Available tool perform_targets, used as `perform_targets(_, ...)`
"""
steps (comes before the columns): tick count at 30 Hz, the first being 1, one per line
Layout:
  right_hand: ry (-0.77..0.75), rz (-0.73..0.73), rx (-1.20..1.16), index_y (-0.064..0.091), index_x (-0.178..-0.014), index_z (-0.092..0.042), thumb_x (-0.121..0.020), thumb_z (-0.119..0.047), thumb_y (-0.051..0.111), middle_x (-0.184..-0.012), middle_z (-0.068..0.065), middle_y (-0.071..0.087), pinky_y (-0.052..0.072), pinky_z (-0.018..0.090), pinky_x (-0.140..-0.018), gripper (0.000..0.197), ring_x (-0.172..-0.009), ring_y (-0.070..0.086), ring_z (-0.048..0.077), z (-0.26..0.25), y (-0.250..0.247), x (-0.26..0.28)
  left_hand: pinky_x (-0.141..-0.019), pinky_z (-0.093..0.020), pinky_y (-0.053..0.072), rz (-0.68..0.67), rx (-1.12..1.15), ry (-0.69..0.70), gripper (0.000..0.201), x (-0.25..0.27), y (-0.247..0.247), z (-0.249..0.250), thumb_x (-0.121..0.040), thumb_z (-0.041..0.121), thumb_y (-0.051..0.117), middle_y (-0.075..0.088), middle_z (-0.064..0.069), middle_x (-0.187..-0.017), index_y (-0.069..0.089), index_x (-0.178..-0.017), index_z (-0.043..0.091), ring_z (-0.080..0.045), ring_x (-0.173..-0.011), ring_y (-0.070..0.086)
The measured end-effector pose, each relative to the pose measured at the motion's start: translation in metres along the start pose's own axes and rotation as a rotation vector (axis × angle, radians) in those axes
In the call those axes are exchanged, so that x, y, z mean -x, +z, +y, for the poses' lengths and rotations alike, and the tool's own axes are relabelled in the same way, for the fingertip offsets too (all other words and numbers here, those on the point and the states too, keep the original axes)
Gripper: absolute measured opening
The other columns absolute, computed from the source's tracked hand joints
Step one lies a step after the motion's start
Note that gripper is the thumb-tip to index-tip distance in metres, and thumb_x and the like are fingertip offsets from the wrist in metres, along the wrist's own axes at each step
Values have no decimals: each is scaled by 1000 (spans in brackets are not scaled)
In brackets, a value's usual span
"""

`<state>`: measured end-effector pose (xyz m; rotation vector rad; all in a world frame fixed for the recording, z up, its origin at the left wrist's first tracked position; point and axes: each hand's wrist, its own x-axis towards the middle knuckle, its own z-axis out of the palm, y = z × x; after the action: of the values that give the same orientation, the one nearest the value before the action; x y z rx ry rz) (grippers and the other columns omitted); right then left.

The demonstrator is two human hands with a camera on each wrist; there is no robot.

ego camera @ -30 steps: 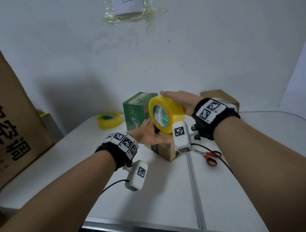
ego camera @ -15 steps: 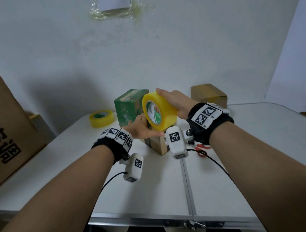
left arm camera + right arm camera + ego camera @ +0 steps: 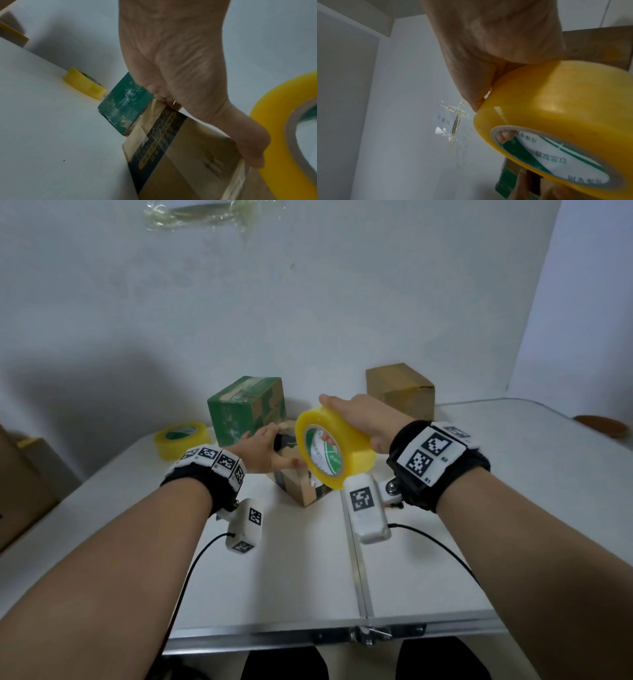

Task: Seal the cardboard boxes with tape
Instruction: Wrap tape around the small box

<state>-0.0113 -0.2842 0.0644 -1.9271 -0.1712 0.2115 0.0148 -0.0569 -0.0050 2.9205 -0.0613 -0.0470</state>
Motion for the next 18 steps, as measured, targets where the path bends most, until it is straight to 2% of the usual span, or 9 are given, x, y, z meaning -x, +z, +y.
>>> perform_targets(6, 25, 6, 22, 51, -133, -5, -93, -59, 50, -123, 13, 59, 47, 44, -98, 67, -109, 58, 31, 17, 2, 10, -117, -56, 15, -14, -33, 55, 134, 2, -3, -2, -40, 105, 32, 32, 1, -153, 15, -151, 32, -19, -143, 28)
perform_targets(9, 11, 8, 79, 53, -131, -4, -93, -58, 51, -120, 13, 61, 49, 40, -93, 66, -106, 59, 30, 23, -2, 15, -118, -55, 12, -1, -25, 69, 132, 3, -4, -1, -42, 103, 33, 27, 0, -156, 14, -152, 33, -20, -145, 24)
perform_targets(13, 21, 12, 126, 54, -128, -2, -95, -55, 50, -116, 13, 62, 46, 33, -80, 63, -100, 60, 26, 34, -3, 22, -120, -51, 7, -17, -43, 70, 130, 5, -4, 3, -45, 96, 33, 15, -6, -161, 8, -154, 31, -22, -148, 15)
perform_targets(18, 46, -6, 113, 56, -123, -3, -95, -56, 48, -109, 13, 63, 48, 34, -80, 60, -94, 61, 27, 43, 5, 27, -121, -50, 3, -40, -75, 51, 135, 9, -5, 3, -45, 95, 28, 4, -9, -163, 3, -156, 23, -22, -150, 4)
